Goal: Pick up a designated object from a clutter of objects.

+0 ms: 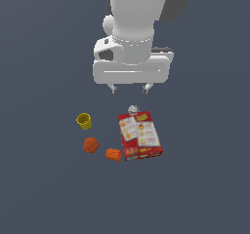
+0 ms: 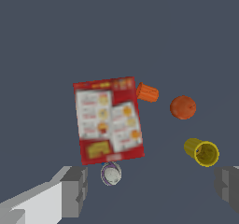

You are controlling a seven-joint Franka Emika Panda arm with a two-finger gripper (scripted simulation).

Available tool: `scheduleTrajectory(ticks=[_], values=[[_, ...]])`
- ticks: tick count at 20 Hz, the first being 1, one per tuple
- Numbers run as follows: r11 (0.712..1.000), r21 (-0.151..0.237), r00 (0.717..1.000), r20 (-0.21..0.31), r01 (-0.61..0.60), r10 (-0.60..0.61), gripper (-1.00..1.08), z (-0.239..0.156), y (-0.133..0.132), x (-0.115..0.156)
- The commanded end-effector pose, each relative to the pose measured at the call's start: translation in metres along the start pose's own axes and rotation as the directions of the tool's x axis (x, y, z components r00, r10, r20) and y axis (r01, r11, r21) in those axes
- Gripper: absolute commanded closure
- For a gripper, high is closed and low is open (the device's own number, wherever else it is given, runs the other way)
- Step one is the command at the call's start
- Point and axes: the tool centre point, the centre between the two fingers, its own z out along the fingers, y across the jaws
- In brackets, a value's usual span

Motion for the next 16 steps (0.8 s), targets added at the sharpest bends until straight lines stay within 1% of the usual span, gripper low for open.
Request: scheduleTrajectory(ticks=[1, 4, 9, 16], values=[[1.000, 0.000, 1.000, 0.000, 0.000, 0.000, -0.92, 0.000, 0.000, 0.000], [1.000, -0.001, 1.000, 0.008, 0.000, 0.000, -0.92, 0.002, -0.002, -0.001], [1.000, -0.005, 0.999, 0.040, 0.000, 0.000, -0.92, 0.009, -0.010, -0.003], [1.000, -0.005, 0.999, 0.041, 0.002, -0.002, -0.92, 0.011, -0.009, -0.003]])
